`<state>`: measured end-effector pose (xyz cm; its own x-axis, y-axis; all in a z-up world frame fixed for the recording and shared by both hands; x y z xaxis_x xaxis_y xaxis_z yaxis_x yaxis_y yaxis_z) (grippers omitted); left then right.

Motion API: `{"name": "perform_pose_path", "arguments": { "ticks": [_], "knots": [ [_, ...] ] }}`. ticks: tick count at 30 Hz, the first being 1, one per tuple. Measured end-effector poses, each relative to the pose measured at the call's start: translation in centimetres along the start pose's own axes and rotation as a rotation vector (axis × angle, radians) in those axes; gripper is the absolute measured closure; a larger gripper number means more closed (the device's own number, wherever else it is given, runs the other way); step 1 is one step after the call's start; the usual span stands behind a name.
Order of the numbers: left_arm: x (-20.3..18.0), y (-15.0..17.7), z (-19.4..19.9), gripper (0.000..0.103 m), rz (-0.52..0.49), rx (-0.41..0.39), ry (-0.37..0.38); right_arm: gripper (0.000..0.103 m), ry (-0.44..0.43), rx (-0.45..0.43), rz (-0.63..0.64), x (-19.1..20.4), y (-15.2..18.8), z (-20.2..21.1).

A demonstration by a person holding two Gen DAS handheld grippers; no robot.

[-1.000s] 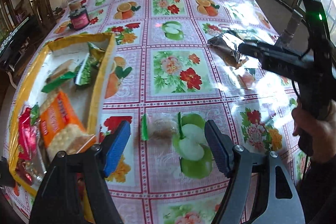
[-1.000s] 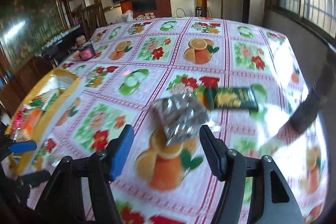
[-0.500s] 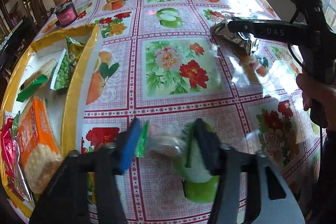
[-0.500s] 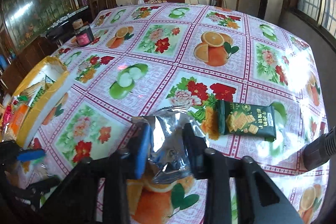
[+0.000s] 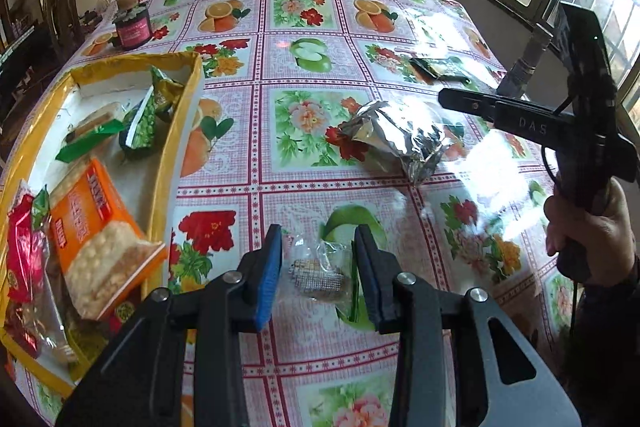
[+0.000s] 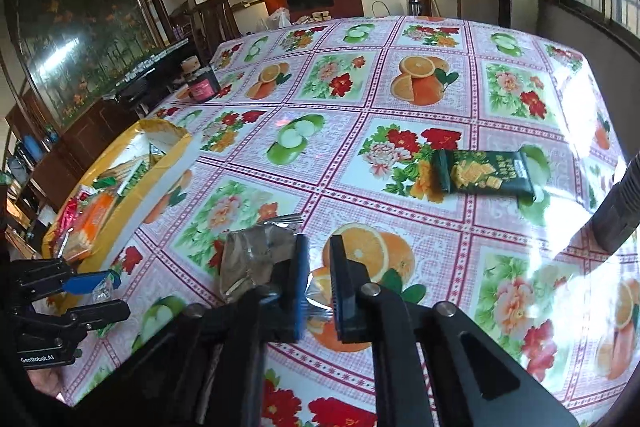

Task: Organize snacks
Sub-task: 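Carry the clear packet over the tray while the right tool carries the silver bag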

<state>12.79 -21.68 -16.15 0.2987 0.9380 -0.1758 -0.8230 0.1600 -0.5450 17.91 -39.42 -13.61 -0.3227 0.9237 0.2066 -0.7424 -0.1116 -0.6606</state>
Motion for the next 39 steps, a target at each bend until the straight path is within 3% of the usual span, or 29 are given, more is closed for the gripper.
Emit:
{"name": "perform_pose_path", "arguments": {
  "ticks": [1,2,6,10,14,19,22,26,30,39],
  "knots": [
    [0.0,0.1,0.2,0.065,0.001,-0.001,0.002,0.043,-0.01,-0.002,0.019,0.6,0.0,-0.1],
    [0.0,0.2,0.4,0.065,0.0,-0.005,-0.001,0.037,-0.012,0.003,0.052,1.4,0.0,-0.4],
    [0.5,0.5,1.3,0.065,0.021,-0.008,0.01,0.037,0.02,0.074,0.197,4.0,0.1,-2.7],
    [1.2,0.4,1.9,0.065,0.047,-0.015,0.017,0.039,0.118,0.159,0.321,5.6,1.2,-5.5],
    [2.0,0.2,2.9,0.065,0.059,-0.045,-0.015,0.045,0.131,0.138,0.287,5.5,1.4,-5.0],
    [2.8,-0.1,4.4,0.065,0.06,-0.086,-0.054,0.045,0.03,0.024,0.133,5.3,1.2,-0.9],
    [3.5,-0.3,5.4,0.065,0.07,-0.108,-0.077,0.045,-0.125,-0.044,-0.001,5.3,1.4,1.7],
    [4.6,-0.3,6.7,0.065,0.083,-0.135,-0.111,0.045,-0.237,-0.084,-0.083,6.3,1.8,3.3],
    [5.7,-0.1,7.9,0.065,0.097,-0.161,-0.151,0.046,-0.311,-0.092,-0.105,7.9,1.9,4.1],
    [9.3,0.7,9.4,0.065,0.15,-0.18,-0.225,0.045,-0.367,-0.083,-0.04,12.5,0.9,3.7]
  ]
}}
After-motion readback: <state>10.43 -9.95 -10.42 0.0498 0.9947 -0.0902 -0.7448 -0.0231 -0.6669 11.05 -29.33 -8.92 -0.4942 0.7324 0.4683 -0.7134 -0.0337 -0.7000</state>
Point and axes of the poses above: each gripper's, at about its wrist camera, not at the fingertips, and z roughly against the way its jaws point, x to its left, y to its underside, the point moved 5 cm from there along -z, roughly the way its jaws point, and after that the axes turned 1 degree about y, right-handed, at the moved point
